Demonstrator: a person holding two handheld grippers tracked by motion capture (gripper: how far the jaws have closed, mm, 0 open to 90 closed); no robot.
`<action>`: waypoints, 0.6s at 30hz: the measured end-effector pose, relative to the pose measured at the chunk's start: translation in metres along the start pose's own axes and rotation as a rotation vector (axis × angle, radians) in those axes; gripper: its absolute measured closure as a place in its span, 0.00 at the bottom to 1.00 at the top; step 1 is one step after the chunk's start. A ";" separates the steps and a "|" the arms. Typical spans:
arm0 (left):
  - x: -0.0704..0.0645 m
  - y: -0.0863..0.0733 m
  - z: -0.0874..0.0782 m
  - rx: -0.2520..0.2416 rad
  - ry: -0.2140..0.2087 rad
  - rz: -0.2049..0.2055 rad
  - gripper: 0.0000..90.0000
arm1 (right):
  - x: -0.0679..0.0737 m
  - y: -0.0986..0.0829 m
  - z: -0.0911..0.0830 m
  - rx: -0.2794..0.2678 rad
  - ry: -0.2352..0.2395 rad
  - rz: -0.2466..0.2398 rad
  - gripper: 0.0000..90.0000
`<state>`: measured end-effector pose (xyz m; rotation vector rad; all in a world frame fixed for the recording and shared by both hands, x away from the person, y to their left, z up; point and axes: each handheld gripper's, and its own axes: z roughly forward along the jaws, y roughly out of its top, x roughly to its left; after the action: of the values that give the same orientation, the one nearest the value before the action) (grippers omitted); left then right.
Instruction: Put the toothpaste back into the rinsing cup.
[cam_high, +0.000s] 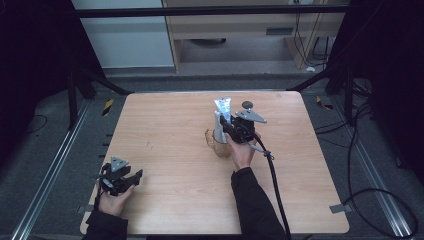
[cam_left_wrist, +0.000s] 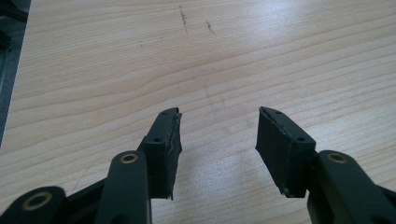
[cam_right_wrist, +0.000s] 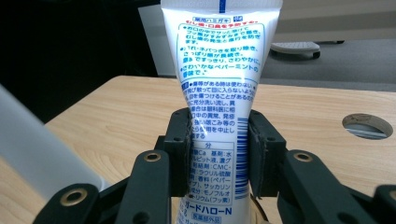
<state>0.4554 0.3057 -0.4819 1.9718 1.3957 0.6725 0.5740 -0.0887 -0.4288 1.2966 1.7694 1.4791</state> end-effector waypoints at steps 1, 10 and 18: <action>0.000 0.000 0.000 0.000 0.000 0.000 0.54 | 0.000 0.000 -0.001 0.014 -0.001 -0.012 0.72; 0.000 0.000 0.000 0.000 0.000 0.000 0.54 | -0.003 0.002 -0.008 0.060 -0.009 -0.054 0.70; 0.000 0.000 0.000 0.001 -0.001 0.000 0.54 | -0.007 -0.001 -0.012 0.134 0.001 -0.077 0.69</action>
<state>0.4555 0.3055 -0.4819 1.9727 1.3959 0.6712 0.5665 -0.1010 -0.4272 1.2766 1.9253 1.3395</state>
